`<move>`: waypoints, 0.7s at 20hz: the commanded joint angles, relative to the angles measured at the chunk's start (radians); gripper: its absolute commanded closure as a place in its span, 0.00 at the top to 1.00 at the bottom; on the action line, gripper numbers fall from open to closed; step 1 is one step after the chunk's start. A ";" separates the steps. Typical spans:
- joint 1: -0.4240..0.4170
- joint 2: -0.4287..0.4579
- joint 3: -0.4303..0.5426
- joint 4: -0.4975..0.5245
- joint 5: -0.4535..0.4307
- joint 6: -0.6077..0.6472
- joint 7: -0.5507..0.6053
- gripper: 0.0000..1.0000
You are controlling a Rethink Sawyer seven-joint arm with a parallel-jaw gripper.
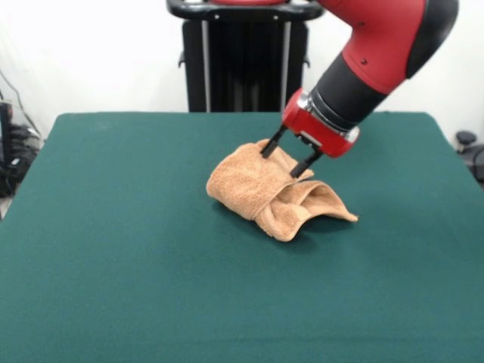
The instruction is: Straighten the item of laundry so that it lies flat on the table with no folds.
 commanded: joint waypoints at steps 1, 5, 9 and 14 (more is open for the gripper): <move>-0.017 0.031 0.086 0.018 0.061 -0.069 0.280 1.00; -0.017 0.023 0.091 0.017 0.066 -0.068 0.279 1.00; -0.017 0.013 0.097 0.023 0.072 -0.076 0.275 1.00; -0.016 -0.007 0.105 0.036 0.078 -0.073 0.268 1.00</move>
